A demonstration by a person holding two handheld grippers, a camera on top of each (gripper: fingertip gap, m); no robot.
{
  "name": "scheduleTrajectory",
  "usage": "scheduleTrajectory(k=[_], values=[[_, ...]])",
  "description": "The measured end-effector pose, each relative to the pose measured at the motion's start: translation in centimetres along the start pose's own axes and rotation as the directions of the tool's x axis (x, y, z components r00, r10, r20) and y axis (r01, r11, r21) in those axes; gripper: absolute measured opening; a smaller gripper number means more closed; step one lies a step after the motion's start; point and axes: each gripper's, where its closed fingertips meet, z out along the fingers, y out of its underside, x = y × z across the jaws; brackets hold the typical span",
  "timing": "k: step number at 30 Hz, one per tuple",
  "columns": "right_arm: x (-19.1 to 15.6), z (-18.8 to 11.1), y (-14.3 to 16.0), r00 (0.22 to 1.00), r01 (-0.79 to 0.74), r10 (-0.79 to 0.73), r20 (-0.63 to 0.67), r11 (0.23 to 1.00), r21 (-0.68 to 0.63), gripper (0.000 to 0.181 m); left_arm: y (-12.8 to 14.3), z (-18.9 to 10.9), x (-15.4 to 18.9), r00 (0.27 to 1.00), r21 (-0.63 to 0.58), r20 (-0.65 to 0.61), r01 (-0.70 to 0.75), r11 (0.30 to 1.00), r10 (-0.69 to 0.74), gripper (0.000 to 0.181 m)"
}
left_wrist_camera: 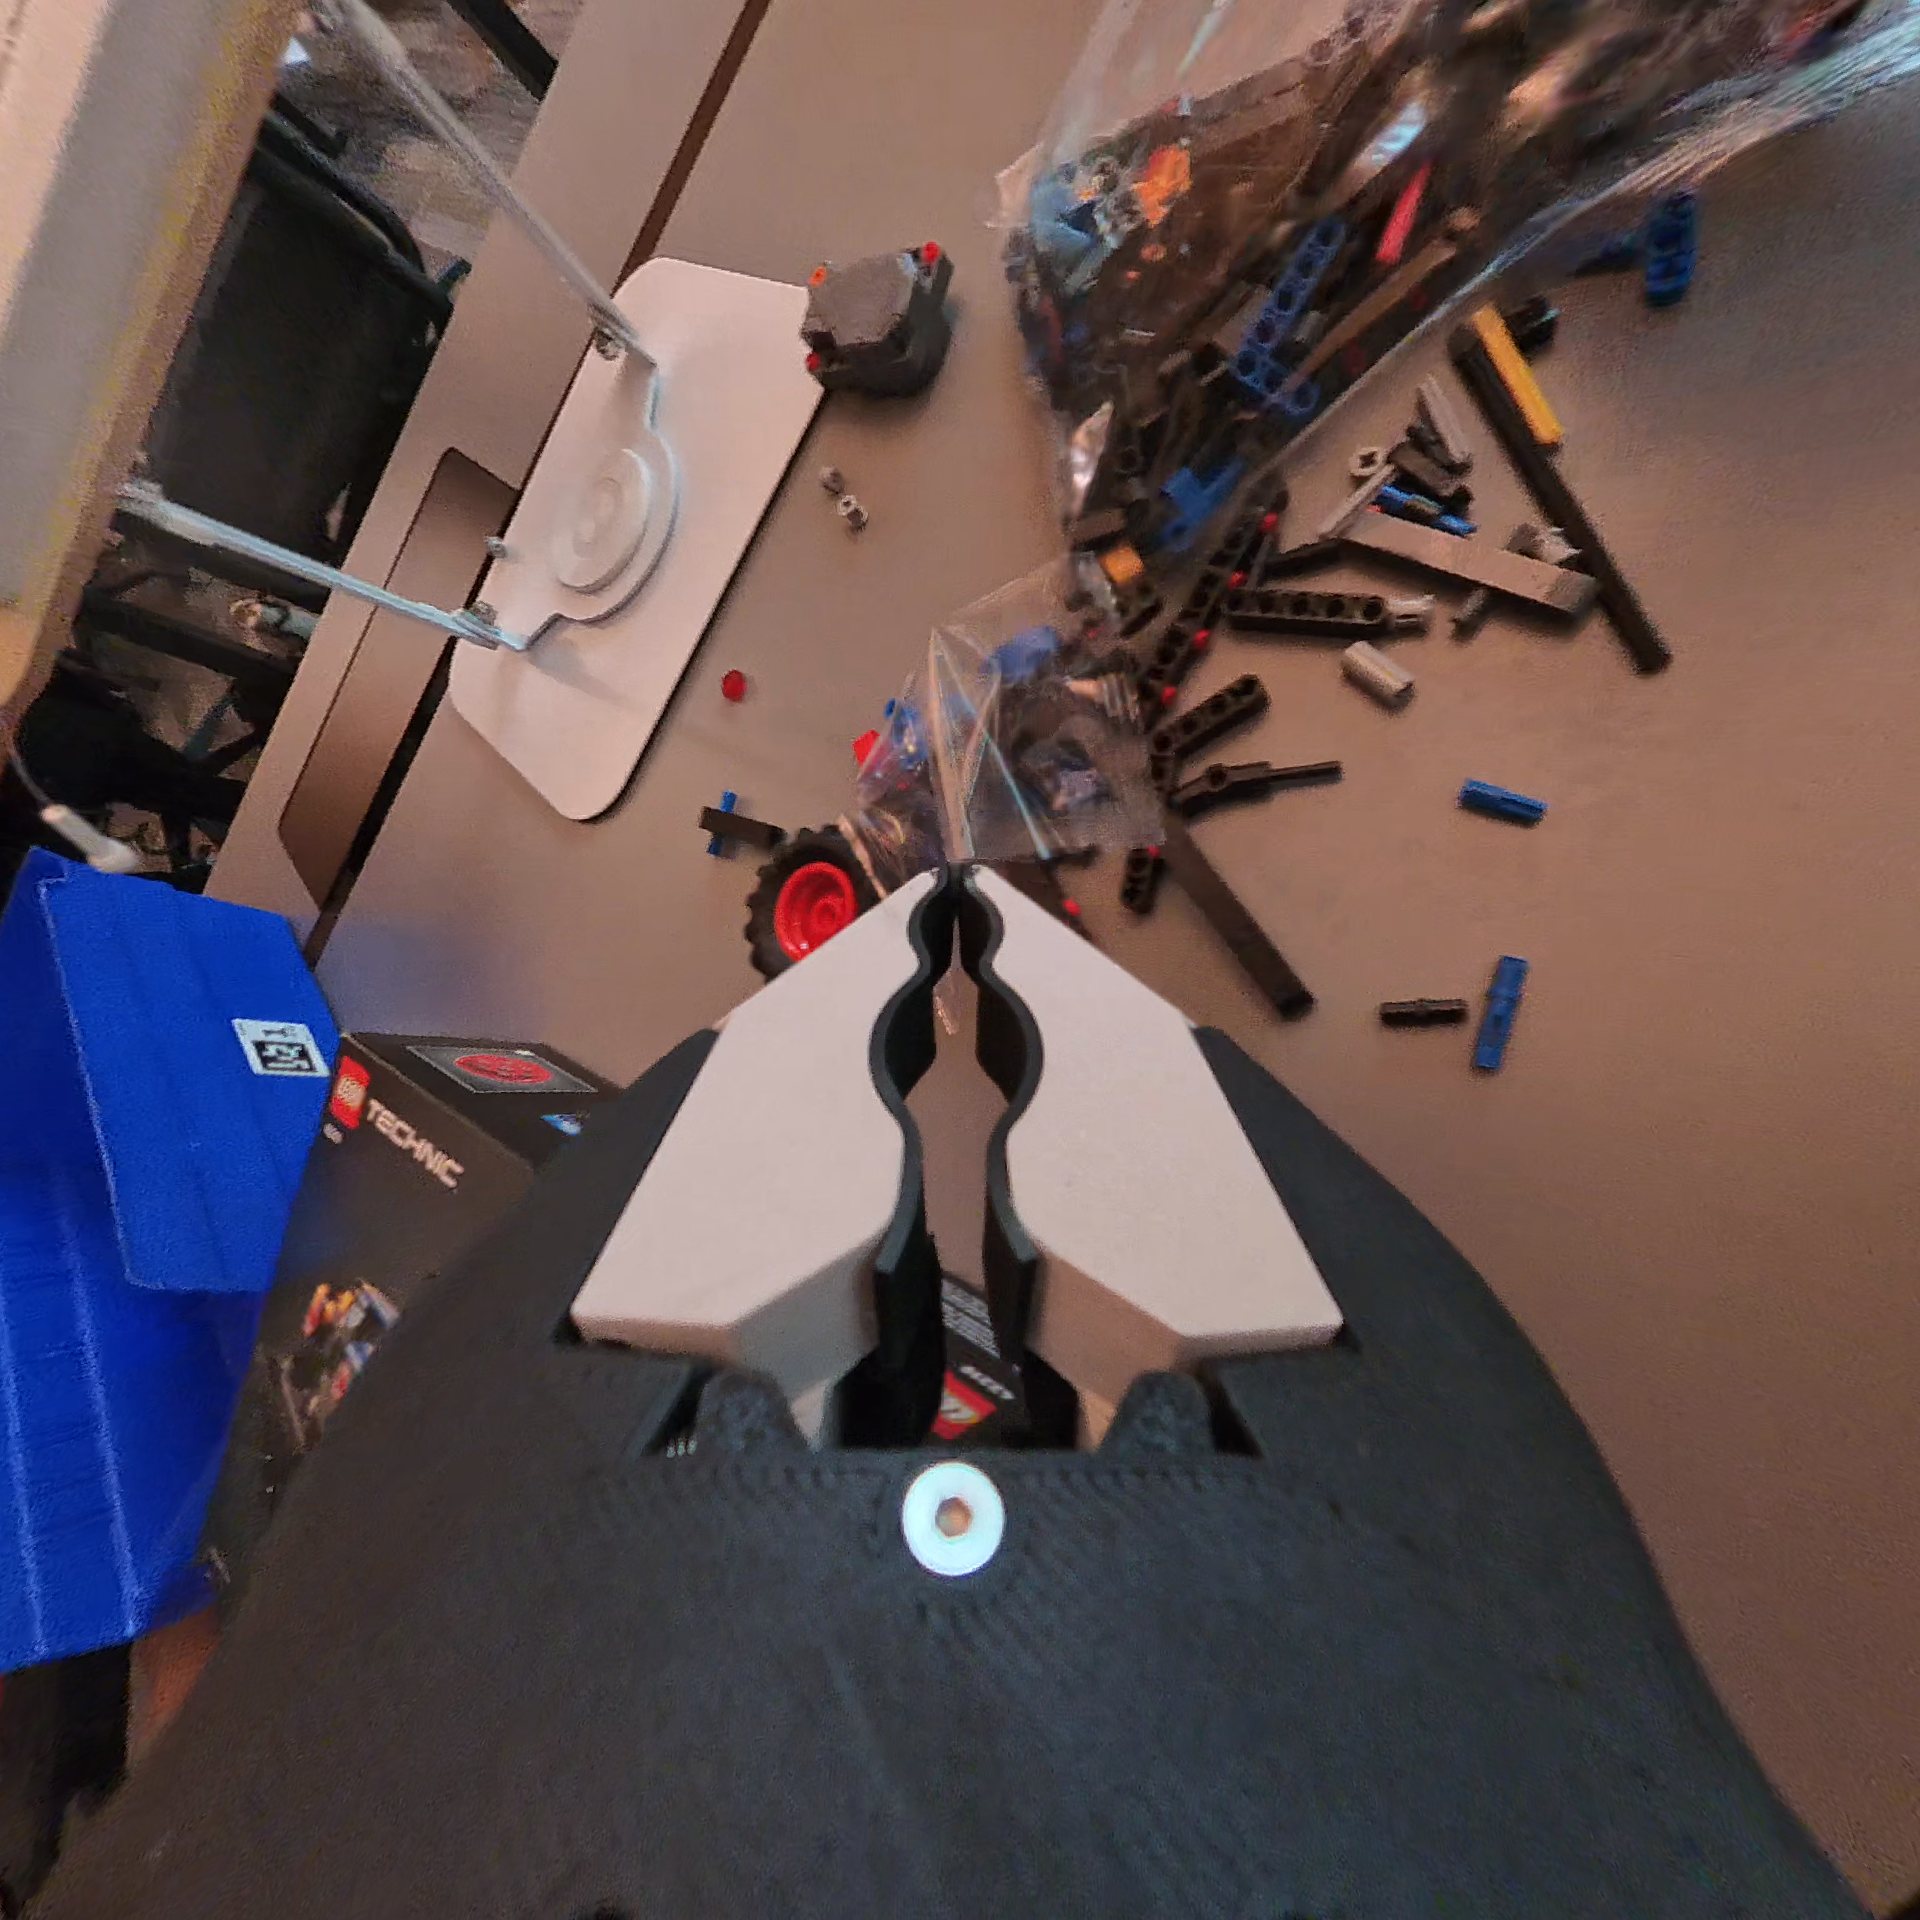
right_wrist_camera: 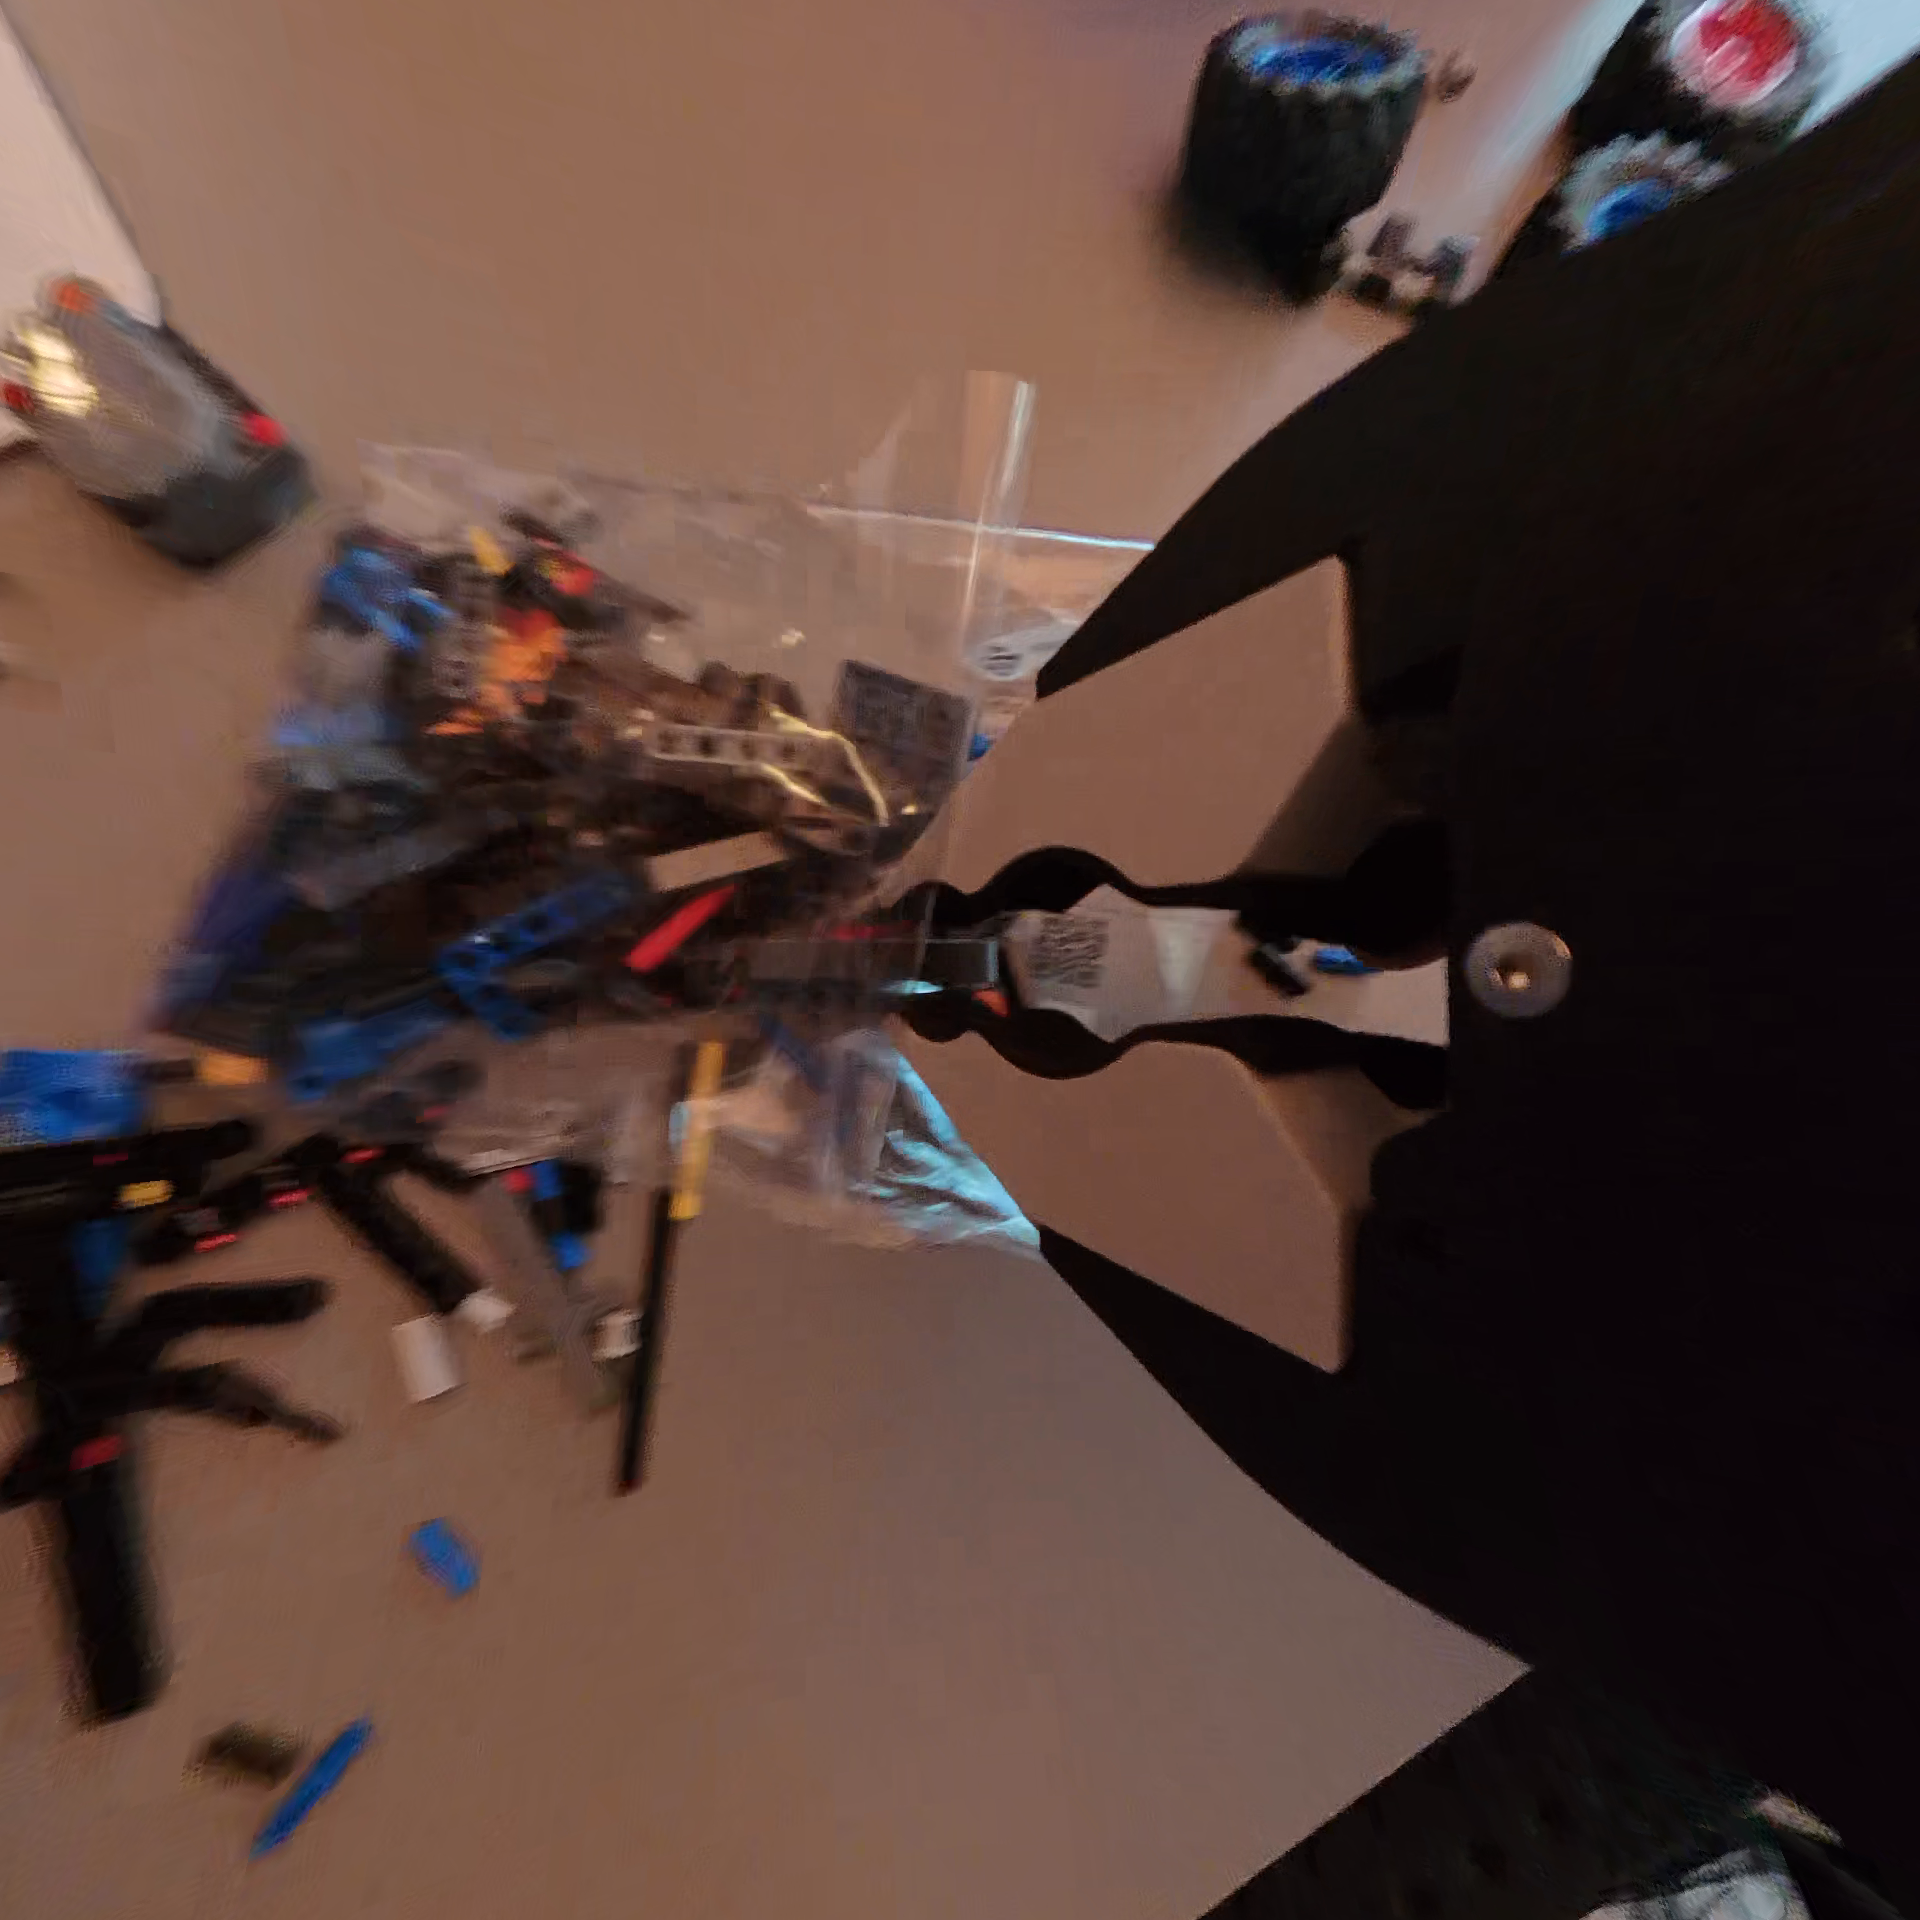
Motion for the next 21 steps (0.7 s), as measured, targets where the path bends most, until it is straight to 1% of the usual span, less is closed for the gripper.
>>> scheduleTrajectory(k=[1, 2, 3, 5, 7, 8, 9, 10, 11, 13, 15, 17, 19, 21], values=[[0.0, 0.1, -0.7, 1.0, -0.021, 0.02, 0.022, 0.999, 0.039, 0.019, 0.1, 0.1, -0.6, 1.0, -0.006, 0.004, 0.003, 1.0, -0.003, 0.0], [0.2, 0.2, -0.5, 0.999, -0.037, 0.036, 0.023, 0.999, 0.025, 0.027, 0.2, 0.2, -1.1, 1.0, -0.012, 0.009, 0.006, 1.0, -0.006, 0.0], [0.7, 0.1, 0.2, 0.999, -0.043, 0.043, -0.004, 0.999, -0.005, 0.029, 0.3, 0.4, -1.7, 1.0, -0.02, 0.012, 0.009, 1.0, -0.009, 0.0], [1.2, -1.1, 0.5, 0.998, -0.057, 0.057, -0.033, 0.998, 0.018, 0.029, 0.6, 0.6, -2.8, 1.0, -0.039, 0.018, 0.016, 0.999, -0.016, 0.0], [1.0, -3.5, 0.2, 0.996, -0.055, 0.06, -0.062, 0.996, 0.077, 0.027, 0.8, 0.8, -3.8, 0.999, -0.05, 0.03, 0.02, 0.999, -0.019, 0.0], [0.5, -4.9, -0.5, 0.996, -0.035, 0.045, -0.073, 0.99, 0.134, 0.025, 0.8, 1.0, -4.2, 0.999, -0.058, 0.025, 0.028, 0.998, -0.027, 0.0], [-0.5, -6.0, -1.6, 0.998, -0.018, 0.029, -0.052, 0.979, 0.204, 0.023, 1.0, 1.5, -4.5, 0.999, -0.071, 0.014, 0.042, 0.997, -0.041, 0.0], [-2.0, -6.7, -2.9, 1.0, -0.007, 0.008, -0.003, 0.964, 0.264, 0.022, 1.0, 2.0, -4.9, 0.999, -0.079, 0.012, 0.051, 0.996, -0.05, 0.0], [-3.6, -6.6, -3.9, 0.998, -0.001, -0.015, 0.053, 0.956, 0.294, 0.023, 1.2, 2.7, -5.2, 0.998, -0.09, 0.01, 0.059, 0.994, -0.058, 0.0], [-6.1, -4.6, -4.7, 0.992, 0.012, -0.043, 0.114, 0.966, 0.257, 0.03, 2.1, 4.0, -5.7, 0.998, -0.144, 0.003, 0.069, 0.987, -0.069, 0.0], [-7.0, -1.4, -4.8, 0.994, 0.001, -0.021, 0.109, 0.984, 0.178, 0.032, 3.1, 5.2, -6.2, 0.996, -0.188, 0.004, 0.09, 0.978, -0.091, 0.001], [-7.9, 1.3, -5.2, 0.993, -0.033, 0.017, 0.113, 0.99, 0.14, 0.037, 4.1, 5.9, -6.2, 0.992, -0.233, -0.007, 0.124, 0.965, -0.129, 0.014], [-7.9, 3.6, -5.4, 0.995, -0.071, 0.063, 0.084, 0.992, 0.104, 0.04, 4.1, 6.1, -6.4, 0.99, -0.222, 0.004, 0.139, 0.965, -0.141, 0.022], [-7.9, 5.1, -5.3, 0.994, -0.093, 0.09, 0.055, 0.993, 0.072, 0.042, 3.7, 5.7, -6.3, 0.988, -0.196, 0.01, 0.152, 0.969, -0.153, 0.026]])
